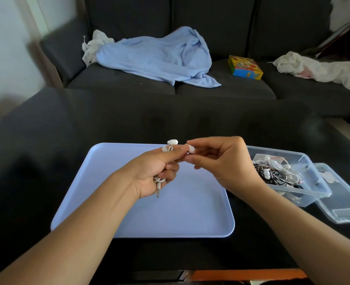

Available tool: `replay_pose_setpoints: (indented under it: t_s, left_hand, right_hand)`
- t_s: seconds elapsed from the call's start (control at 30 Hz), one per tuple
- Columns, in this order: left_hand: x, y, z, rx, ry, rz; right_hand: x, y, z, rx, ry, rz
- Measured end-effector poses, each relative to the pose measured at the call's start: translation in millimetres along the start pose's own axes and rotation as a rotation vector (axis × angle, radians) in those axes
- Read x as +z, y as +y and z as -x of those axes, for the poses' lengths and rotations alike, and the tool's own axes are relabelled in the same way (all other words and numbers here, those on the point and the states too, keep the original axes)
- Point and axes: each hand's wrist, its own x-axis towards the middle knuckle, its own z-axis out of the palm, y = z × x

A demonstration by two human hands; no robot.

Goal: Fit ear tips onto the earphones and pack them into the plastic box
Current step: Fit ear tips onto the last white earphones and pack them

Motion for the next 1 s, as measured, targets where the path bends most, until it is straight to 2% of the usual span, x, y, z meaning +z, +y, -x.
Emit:
replay_pose_setpoints:
  t_s: [0.2,0.47,0.63,0.73,0.87,1.0]
  left_hand:
    - [1,-2,1,0.060,0.031,0.040]
    - [0,-3,-2,0.224,0.103,-0.123]
    - [-2,-4,-4,0.262,0.117,-0.162]
    - [-5,-1,-2,0.229,0.092,-0.196]
    - [-8,2,4,0.108,-0.053,-0.311]
    - [-5,-1,4,0.056,-0.078,-0.273]
  right_hand:
    - [9,2,-1,-0.053,0.149,0.048]
    - [16,-3,-2,0.118,0.170,-0.218]
    - [13,0,-4,0.154,0.151,-0.245]
    - [0,2,-9,0.107,0.023,-0.174]
    - [-16,4,-10,0.146,-0.262,-0.323]
    - [-14,5,-8,0.111,-0.218,-0.281]
